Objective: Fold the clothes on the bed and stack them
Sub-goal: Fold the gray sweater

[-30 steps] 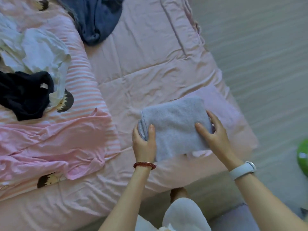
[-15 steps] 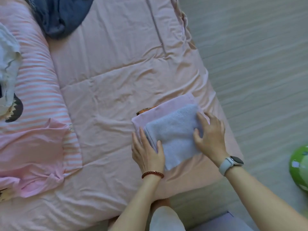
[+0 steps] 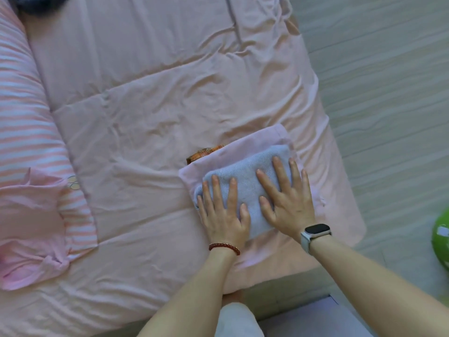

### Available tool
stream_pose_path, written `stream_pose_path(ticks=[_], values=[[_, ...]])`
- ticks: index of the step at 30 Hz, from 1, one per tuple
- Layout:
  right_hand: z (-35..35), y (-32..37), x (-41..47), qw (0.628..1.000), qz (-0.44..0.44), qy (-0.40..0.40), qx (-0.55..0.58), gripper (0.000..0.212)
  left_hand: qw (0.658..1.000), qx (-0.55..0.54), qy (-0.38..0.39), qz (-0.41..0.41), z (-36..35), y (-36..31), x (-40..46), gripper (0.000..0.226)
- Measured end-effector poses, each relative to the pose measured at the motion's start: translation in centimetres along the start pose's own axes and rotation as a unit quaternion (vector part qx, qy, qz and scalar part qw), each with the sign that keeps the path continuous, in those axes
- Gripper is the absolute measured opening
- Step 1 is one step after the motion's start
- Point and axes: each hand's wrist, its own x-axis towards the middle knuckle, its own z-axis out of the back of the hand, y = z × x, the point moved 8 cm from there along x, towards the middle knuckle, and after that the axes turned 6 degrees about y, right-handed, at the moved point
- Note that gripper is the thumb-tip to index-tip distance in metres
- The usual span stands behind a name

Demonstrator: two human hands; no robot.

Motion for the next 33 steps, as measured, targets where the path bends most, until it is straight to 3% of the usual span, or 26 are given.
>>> stream_pose_path(ticks=[10,14,18,21,25,29,33], values=[[-0.8,0.0,0.4,1.000,-0.013,0.020,-0.004,0.057,0.999,0.019,0.029,0.021,-1.1,0.6,0.6,0.069],[3.2,1.4,0.7,0.996,-0.055,0.058,0.034,0.055,0.998,0.006,0.053,0.033,3.3,-0.2,1.0,0.058],[9.9,4.6,0.3,0.987,-0.089,-0.026,0.129,0.048,1.000,-0.013,-0.013,0.020,11.1,0.3,0.8,0.053],[14.8,9.1,0.4,0.981,-0.056,-0.095,0.162,0.043,0.997,-0.015,-0.066,0.043,18.3,2.5,0.8,0.049],[20.3,17.4,1.2,0.975,0.013,-0.123,0.182,0.039,0.992,-0.007,-0.114,0.051,28.1,8.7,-0.8,0.049],[23.0,27.9,1.5,0.975,0.062,-0.104,0.184,0.041,0.981,0.003,-0.161,0.106,37.1,17.8,-6.4,0.048],[21.8,40.1,0.1,0.976,0.111,-0.069,0.174,0.041,0.965,-0.017,-0.173,0.195,41.4,28.9,-15.3,0.052]])
